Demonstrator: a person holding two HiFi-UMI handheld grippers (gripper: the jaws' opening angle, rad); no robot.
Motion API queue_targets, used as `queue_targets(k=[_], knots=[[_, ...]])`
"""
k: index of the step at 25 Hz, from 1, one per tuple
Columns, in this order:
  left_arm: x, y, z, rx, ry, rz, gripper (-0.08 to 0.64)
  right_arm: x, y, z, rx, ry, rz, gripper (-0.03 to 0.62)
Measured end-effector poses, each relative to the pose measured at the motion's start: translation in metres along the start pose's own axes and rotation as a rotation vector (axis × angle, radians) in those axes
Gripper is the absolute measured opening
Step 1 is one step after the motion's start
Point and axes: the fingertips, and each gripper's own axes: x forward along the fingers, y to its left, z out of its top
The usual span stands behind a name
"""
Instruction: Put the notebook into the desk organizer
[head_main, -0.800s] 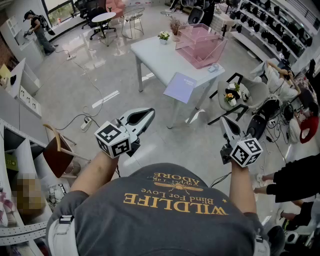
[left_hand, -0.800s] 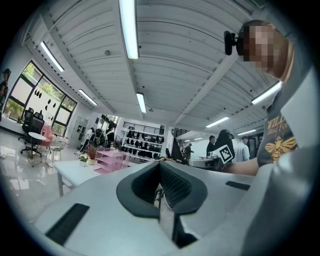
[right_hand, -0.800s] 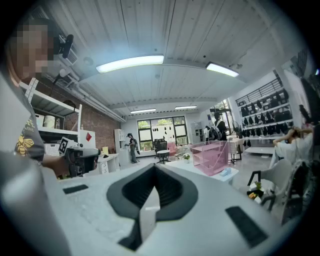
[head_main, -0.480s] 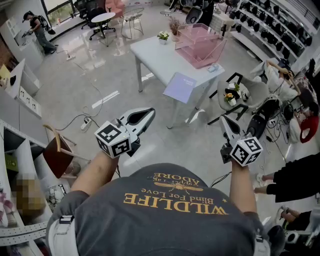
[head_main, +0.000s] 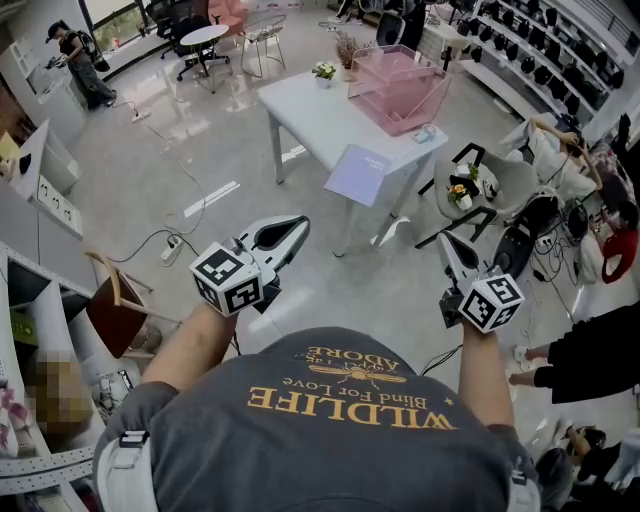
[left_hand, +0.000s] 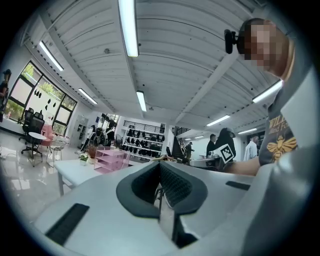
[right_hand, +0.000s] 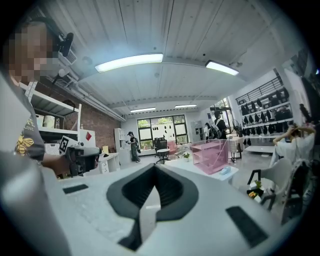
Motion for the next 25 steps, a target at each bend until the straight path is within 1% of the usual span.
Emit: queue_targets(k=[2, 3, 4, 5, 7, 9, 14, 21, 25], knots=[[0.003, 0.003, -0.001, -0.009, 0.002, 0.013, 0.002, 0.0, -0.002, -0.001, 0.002, 0.0, 0.004, 0.0], [0.005, 0.002, -0.002, -0.014, 0.01, 0.007, 0.004, 0.0, -0.002, -0.001, 0.003, -0.001, 0.007, 0.0], [0.008, 0.0, -0.004, -0.017, 0.023, -0.008, 0.216, 0.0, -0.003, -0.001, 0.003, -0.001, 0.01, 0.0], [0.012, -0.002, -0.006, -0.016, 0.035, -0.023, 0.35, -0.001, -0.003, -0.001, 0.002, -0.001, 0.014, 0.0], [0.017, -0.005, -0.006, -0.004, 0.04, -0.03, 0.385, -0.002, -0.006, -0.001, -0.002, 0.001, 0.022, 0.0], [0.022, -0.009, -0.005, 0.001, 0.04, -0.031, 0.403, -0.004, -0.01, 0.0, -0.004, 0.001, 0.029, 0.0], [0.039, -0.027, -0.003, 0.015, 0.045, -0.015, 0.407, -0.015, -0.03, 0.007, -0.01, -0.007, 0.052, 0.0], [0.069, -0.055, -0.009, 0.01, 0.054, 0.036, 0.407, -0.032, -0.069, 0.009, -0.012, -0.017, 0.103, 0.0], [0.088, -0.065, -0.011, 0.009, 0.061, 0.046, 0.407, -0.034, -0.093, 0.008, -0.001, -0.032, 0.121, 0.0]])
